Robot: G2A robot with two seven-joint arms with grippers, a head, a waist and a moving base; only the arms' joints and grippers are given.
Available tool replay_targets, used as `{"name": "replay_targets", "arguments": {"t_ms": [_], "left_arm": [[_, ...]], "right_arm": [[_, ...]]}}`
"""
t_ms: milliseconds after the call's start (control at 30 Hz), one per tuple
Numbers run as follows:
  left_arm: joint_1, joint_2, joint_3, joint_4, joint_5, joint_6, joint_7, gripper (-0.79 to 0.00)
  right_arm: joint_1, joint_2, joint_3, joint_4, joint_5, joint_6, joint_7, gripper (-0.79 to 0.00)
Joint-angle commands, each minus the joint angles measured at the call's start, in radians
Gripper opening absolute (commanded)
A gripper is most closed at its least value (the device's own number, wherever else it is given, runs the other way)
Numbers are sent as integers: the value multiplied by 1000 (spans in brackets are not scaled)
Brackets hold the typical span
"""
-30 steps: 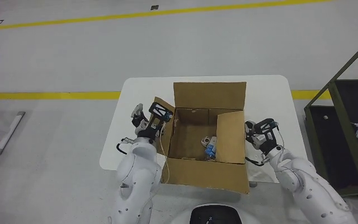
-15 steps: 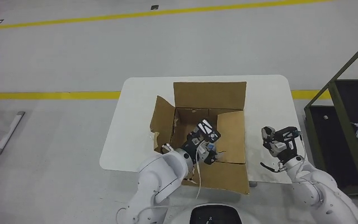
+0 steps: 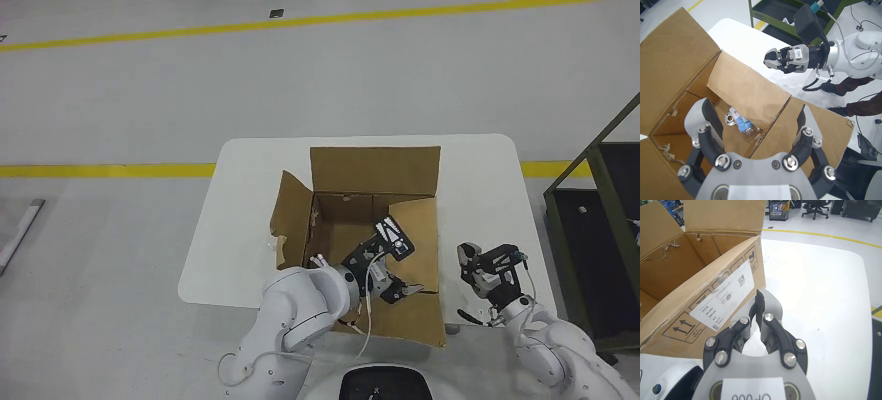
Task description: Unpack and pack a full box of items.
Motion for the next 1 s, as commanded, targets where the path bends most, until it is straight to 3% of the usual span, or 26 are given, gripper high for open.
{"name": "replay_targets", "arguments": {"t_ms": [0,100,233,400,533,967], "left_arm": [[6,1,-4,2,2,7,14,0],[44,9,-24,24,3,20,46,0],[60,7,-47,80,-155,127,40,0],[-1,-5,-59,234,-475,260,-9,0],[-64,-13,-54,345,-590,329,19,0],[-166,-16,-7,531,-608,390,73,0]], "right_arm": [[3,-3,-19,2,-6,-3,4,-785],[18,-7,-49,12,-21,-4,14,-785],[52,-13,-86,37,-45,-7,23,-785],[86,-18,-106,57,-50,-1,25,-785],[92,-19,-105,58,-48,-2,23,-785],[85,-23,-106,62,-40,-4,25,-785]]}}
